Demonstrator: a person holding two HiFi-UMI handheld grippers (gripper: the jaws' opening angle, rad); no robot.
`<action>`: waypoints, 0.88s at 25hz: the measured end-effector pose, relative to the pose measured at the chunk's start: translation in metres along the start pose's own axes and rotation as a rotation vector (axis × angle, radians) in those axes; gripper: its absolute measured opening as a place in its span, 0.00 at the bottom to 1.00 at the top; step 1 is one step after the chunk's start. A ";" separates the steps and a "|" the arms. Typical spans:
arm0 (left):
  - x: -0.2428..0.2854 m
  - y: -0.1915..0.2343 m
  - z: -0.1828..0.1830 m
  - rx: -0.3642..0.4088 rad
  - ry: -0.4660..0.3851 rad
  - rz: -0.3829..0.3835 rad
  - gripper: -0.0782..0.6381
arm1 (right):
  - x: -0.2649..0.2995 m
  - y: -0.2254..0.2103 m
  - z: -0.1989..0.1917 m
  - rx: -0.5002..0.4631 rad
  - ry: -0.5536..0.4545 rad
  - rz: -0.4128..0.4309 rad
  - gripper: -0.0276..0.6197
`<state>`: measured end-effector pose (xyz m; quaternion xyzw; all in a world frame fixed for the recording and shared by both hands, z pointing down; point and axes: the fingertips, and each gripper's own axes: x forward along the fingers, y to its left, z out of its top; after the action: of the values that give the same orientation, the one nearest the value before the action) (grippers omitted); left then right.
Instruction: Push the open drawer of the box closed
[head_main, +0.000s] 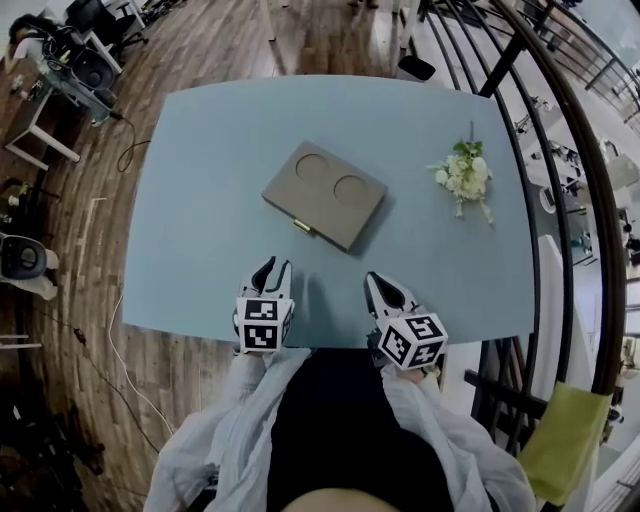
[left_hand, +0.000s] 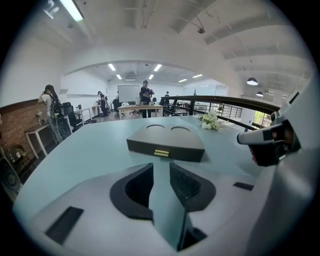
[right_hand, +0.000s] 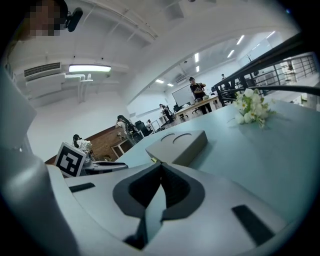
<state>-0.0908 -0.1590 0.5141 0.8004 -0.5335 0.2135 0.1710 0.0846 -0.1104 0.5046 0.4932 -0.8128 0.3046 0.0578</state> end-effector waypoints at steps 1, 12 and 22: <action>-0.005 -0.001 0.001 -0.012 -0.014 0.006 0.26 | 0.000 0.002 0.001 -0.006 -0.003 0.012 0.05; -0.051 -0.021 0.005 -0.072 -0.139 0.018 0.17 | -0.004 0.026 0.002 -0.090 -0.003 0.122 0.05; -0.089 -0.033 0.023 -0.131 -0.323 -0.063 0.13 | -0.010 0.034 0.026 -0.156 -0.111 0.139 0.05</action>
<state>-0.0869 -0.0886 0.4460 0.8278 -0.5414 0.0411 0.1415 0.0669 -0.1062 0.4649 0.4456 -0.8683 0.2159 0.0294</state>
